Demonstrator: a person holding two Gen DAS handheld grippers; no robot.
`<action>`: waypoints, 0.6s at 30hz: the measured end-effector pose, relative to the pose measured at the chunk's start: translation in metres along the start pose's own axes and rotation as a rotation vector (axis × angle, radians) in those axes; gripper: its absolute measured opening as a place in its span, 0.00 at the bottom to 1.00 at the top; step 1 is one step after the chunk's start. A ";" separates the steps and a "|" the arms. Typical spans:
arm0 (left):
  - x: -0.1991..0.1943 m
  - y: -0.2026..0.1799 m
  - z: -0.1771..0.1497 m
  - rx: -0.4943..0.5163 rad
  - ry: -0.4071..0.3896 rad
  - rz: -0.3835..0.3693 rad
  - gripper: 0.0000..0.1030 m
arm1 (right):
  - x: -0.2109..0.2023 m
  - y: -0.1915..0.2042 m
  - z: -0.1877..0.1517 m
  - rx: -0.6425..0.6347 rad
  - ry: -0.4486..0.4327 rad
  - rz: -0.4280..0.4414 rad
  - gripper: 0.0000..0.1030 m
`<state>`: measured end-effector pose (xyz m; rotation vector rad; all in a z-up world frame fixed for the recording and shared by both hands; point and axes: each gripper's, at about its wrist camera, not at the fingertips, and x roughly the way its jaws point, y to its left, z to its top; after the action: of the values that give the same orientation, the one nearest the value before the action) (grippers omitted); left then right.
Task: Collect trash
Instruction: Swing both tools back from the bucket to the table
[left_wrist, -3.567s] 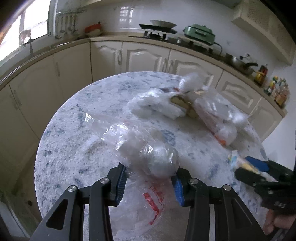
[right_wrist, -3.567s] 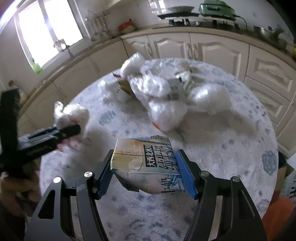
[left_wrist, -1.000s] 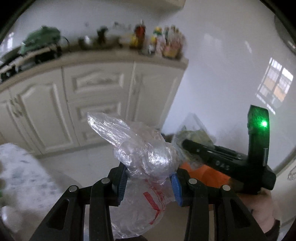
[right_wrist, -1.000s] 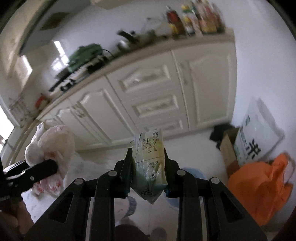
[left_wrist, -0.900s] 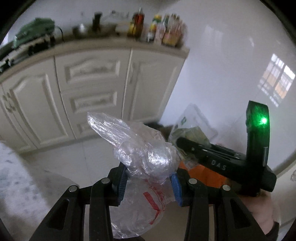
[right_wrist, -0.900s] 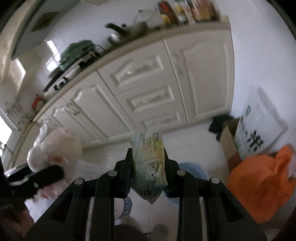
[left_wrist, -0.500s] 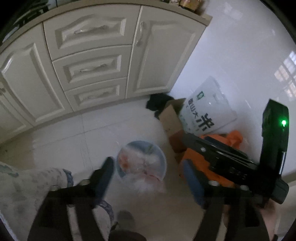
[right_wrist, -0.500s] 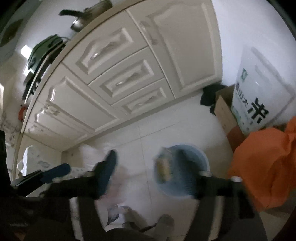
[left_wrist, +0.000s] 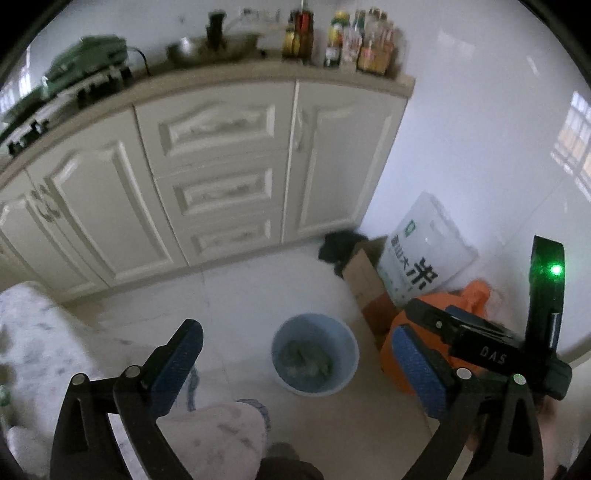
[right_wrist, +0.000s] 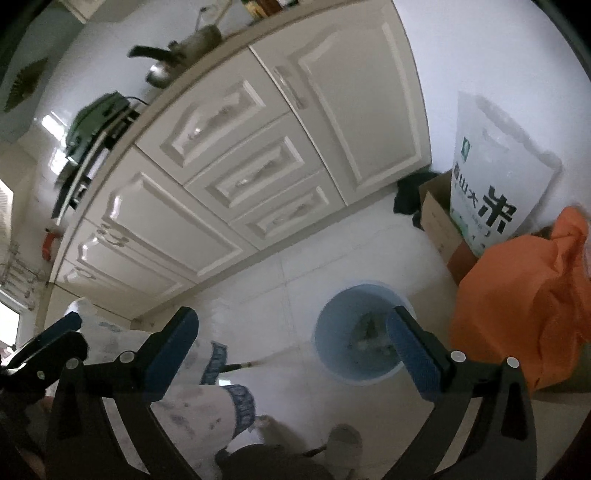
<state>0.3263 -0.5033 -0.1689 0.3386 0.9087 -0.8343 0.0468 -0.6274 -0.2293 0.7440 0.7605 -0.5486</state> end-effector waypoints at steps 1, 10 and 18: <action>-0.017 0.000 -0.005 -0.001 -0.026 0.002 0.98 | -0.007 0.005 -0.001 -0.006 -0.009 0.004 1.00; -0.142 0.024 -0.065 -0.066 -0.229 0.034 0.99 | -0.080 0.081 -0.013 -0.107 -0.112 0.071 1.00; -0.269 0.068 -0.174 -0.162 -0.360 0.102 0.99 | -0.127 0.167 -0.032 -0.244 -0.179 0.160 1.00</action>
<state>0.1903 -0.2257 -0.0609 0.0874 0.6124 -0.6942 0.0696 -0.4764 -0.0819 0.5167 0.5829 -0.3637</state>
